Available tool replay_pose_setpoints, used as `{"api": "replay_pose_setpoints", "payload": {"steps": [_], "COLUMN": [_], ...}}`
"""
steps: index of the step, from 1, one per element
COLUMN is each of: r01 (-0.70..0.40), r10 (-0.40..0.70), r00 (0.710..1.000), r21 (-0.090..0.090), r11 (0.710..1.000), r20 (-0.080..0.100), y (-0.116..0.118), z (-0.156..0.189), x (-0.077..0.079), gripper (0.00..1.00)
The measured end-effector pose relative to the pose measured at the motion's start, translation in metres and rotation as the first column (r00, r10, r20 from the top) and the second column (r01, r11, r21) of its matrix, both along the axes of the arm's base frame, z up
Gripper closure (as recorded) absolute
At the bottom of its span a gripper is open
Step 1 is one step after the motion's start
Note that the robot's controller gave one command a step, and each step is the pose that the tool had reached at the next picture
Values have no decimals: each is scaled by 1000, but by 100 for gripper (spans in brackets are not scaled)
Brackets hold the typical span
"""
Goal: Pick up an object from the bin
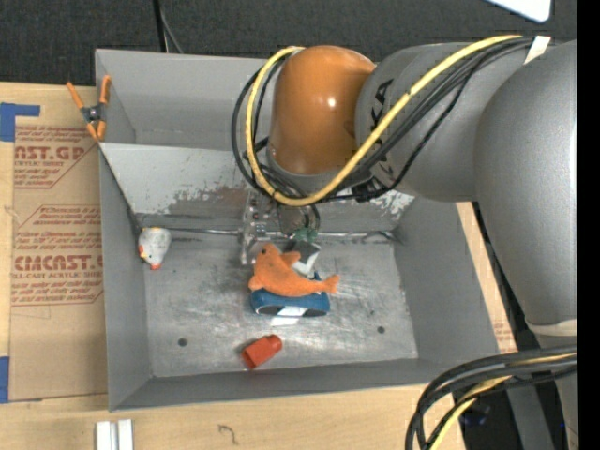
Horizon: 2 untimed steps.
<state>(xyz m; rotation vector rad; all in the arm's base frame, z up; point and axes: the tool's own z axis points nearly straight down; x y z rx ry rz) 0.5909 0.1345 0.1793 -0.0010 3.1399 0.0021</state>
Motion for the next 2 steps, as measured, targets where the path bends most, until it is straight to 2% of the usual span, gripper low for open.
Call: {"api": "replay_pose_setpoints", "payload": {"steps": [1, 2], "r01": [0, -21], "r10": [0, 21], "r00": [1000, 1000], "r21": [0, -2], "r11": [1000, 1000], "r20": [0, -3], "y": [0, 8], "z": [0, 56], "x": [0, -7], "gripper": [100, 100]}}
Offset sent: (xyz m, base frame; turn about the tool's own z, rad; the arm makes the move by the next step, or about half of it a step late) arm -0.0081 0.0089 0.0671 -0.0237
